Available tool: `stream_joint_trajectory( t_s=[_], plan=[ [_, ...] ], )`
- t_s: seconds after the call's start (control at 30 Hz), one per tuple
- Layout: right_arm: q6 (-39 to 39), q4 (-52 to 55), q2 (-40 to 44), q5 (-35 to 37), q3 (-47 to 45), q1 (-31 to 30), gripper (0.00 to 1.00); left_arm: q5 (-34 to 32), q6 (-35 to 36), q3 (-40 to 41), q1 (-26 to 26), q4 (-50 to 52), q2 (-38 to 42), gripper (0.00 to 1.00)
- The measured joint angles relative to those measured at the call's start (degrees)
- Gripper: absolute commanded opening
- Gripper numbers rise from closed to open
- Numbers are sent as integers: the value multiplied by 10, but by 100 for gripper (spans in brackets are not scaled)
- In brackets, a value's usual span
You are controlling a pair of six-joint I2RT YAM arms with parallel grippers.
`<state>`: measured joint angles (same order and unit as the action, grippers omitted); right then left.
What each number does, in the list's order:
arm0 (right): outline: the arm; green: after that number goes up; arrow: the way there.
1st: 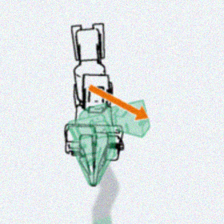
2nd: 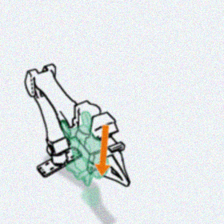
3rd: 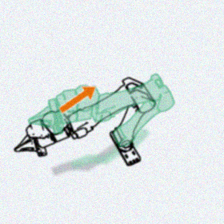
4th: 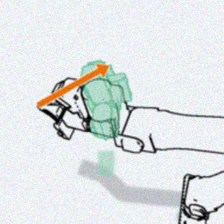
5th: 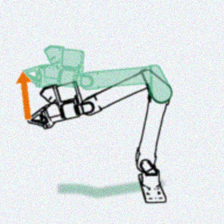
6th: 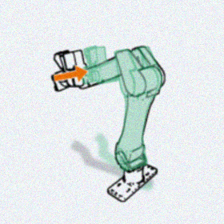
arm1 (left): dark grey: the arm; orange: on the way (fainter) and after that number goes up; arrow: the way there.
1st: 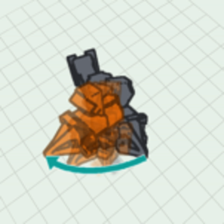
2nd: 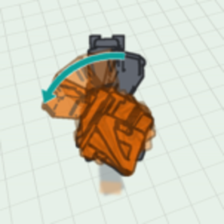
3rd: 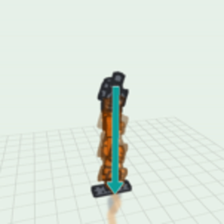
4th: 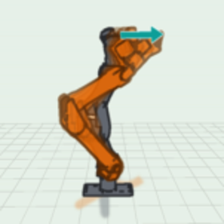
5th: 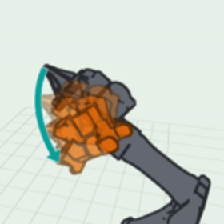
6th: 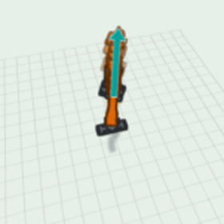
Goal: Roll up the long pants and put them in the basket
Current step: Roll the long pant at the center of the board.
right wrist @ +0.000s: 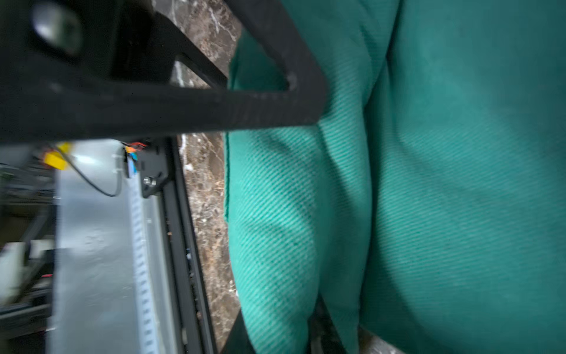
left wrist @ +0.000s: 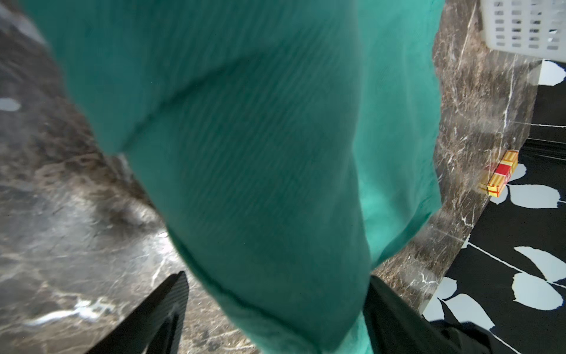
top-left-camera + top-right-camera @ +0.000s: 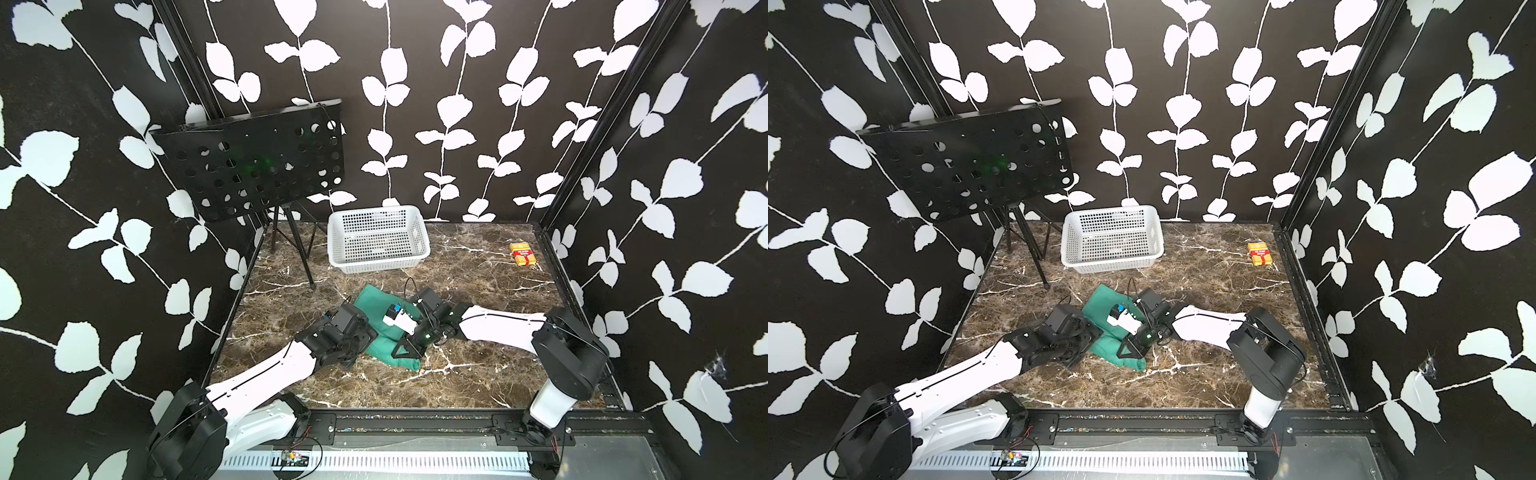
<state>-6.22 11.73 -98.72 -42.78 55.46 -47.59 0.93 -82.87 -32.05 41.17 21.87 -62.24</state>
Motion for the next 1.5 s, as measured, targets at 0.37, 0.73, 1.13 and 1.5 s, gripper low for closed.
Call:
stream_joint_trajectory(
  t_s=[0.37, 0.73, 1.13, 1.5],
  plan=[
    [-61, 12, -17, -45, 0, 47, 36, 4, 2, -27, 2, -68, -106, 39],
    [13, -21, 183, 310, -60, -92, 80, 13, -19, -49, 2, -61, -136, 35],
    [242, -197, 72, 610, -118, -227, 68, 20, -49, -55, 2, -48, -136, 37],
    [256, -230, 34, 661, -118, -234, 6, 13, -83, -62, -1, -3, -119, 60]
  ],
)
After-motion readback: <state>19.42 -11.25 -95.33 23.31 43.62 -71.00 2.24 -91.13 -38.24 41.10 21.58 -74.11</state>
